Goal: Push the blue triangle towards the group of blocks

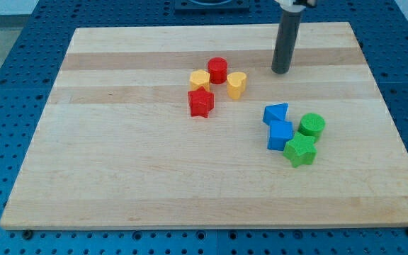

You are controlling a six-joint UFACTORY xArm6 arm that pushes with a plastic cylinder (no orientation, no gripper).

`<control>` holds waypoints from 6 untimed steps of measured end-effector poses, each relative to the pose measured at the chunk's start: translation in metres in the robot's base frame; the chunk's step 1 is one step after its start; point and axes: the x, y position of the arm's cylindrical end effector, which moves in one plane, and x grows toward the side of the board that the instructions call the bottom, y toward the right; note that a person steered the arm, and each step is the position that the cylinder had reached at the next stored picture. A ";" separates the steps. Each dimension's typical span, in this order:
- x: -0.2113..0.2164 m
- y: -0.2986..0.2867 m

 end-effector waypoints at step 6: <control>0.085 -0.051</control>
